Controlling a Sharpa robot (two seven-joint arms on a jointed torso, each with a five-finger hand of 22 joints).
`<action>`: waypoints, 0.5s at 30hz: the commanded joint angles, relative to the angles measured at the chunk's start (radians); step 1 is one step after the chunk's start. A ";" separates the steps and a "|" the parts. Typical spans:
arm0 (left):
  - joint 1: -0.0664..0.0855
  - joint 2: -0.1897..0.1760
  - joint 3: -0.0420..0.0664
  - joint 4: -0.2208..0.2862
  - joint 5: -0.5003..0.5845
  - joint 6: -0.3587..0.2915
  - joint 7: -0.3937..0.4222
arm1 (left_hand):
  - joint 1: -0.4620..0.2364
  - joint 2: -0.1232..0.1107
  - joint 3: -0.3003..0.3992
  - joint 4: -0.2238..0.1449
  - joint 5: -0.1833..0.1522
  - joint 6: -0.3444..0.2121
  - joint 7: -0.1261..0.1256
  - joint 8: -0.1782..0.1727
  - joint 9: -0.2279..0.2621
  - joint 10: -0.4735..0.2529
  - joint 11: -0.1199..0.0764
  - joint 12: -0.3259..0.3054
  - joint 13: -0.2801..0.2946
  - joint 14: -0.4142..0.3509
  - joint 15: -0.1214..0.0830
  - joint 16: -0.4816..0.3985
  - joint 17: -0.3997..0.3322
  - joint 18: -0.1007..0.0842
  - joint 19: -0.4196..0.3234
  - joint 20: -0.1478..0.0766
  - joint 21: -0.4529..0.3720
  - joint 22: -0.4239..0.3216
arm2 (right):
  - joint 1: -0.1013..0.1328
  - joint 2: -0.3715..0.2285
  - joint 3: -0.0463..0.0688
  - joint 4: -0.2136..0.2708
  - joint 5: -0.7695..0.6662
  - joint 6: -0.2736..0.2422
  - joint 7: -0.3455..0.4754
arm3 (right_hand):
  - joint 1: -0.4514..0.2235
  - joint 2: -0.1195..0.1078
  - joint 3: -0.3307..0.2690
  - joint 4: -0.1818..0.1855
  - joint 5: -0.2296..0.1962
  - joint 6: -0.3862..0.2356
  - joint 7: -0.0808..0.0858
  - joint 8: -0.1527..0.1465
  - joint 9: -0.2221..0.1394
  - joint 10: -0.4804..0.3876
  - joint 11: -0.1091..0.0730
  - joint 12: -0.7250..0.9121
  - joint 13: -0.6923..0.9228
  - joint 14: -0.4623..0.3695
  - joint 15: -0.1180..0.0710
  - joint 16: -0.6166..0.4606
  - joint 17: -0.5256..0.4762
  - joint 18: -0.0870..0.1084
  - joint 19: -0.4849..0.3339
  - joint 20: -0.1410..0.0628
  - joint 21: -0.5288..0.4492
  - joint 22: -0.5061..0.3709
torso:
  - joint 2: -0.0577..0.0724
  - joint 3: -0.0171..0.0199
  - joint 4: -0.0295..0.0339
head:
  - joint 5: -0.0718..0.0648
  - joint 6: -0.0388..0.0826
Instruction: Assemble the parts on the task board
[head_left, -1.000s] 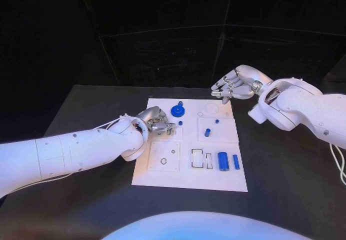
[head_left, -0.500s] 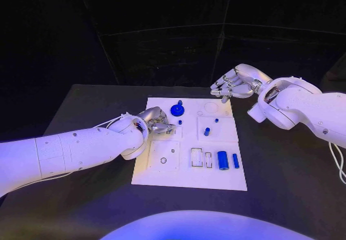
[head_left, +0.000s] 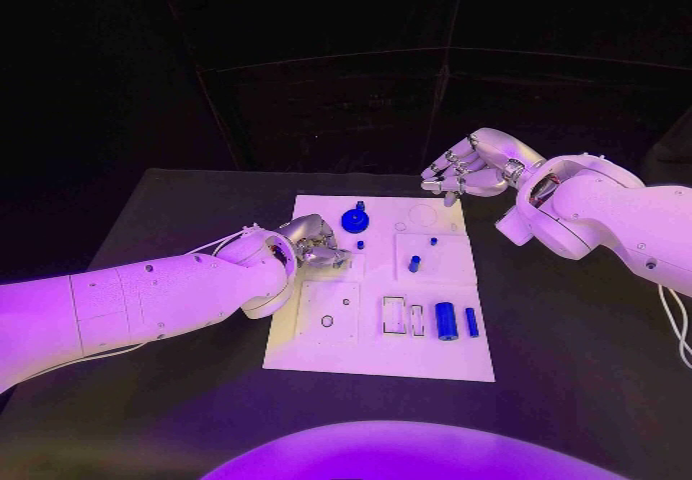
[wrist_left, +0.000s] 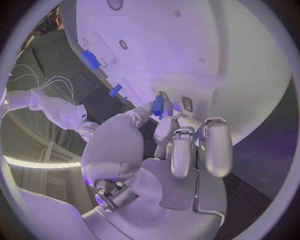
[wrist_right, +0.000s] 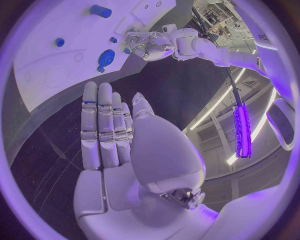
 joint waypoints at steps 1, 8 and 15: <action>-0.004 -0.004 -0.004 -0.002 0.003 0.032 -0.028 | 0.010 0.000 0.039 -0.048 0.006 0.004 -0.006 0.006 -0.001 0.007 -0.002 0.005 0.002 0.102 -0.005 0.003 0.263 -0.021 0.008 -0.007 0.005 0.007 | 0.002 0.000 0.000 0.001 0.003 0.005 0.008 | -0.002 -0.006 -0.001 0.007 0.005 0.002 0.008 -0.005 0.000 -0.003 0.001 -0.003 -0.001 -0.004 0.005 -0.007 -0.001 0.011 0.001 0.004 -0.004 -0.002 | 0.000 0.0004 0.0014 | 0.000 -0.001; -0.004 -0.008 -0.004 0.000 0.016 0.032 -0.031 | 0.009 -0.008 0.020 -0.046 0.006 0.008 -0.007 0.008 -0.001 0.009 -0.003 0.008 0.005 0.102 -0.006 0.003 0.263 -0.021 0.009 -0.007 0.005 0.008 | 0.002 0.000 0.000 -0.001 0.003 0.005 0.009 | -0.002 -0.006 -0.001 0.007 0.005 0.002 0.008 -0.005 0.000 -0.003 0.001 -0.003 -0.001 -0.004 0.005 -0.007 -0.001 0.011 0.001 0.004 -0.004 -0.002 | 0.000 0.0000 0.0002 | 0.002 -0.001; -0.005 -0.012 -0.004 0.002 0.025 0.027 -0.031 | 0.007 -0.015 -0.003 -0.041 0.006 0.012 -0.009 0.009 -0.002 0.009 -0.004 0.010 0.007 0.102 -0.007 0.003 0.263 -0.021 0.009 -0.008 0.006 0.010 | 0.002 0.001 0.000 -0.002 0.003 0.005 0.009 | -0.004 -0.006 -0.001 0.009 0.006 0.002 0.008 -0.005 0.000 -0.004 0.001 -0.003 -0.002 -0.004 0.005 -0.007 -0.002 0.012 0.001 0.005 -0.005 -0.002 | 0.000 0.0001 -0.0001 | 0.001 -0.003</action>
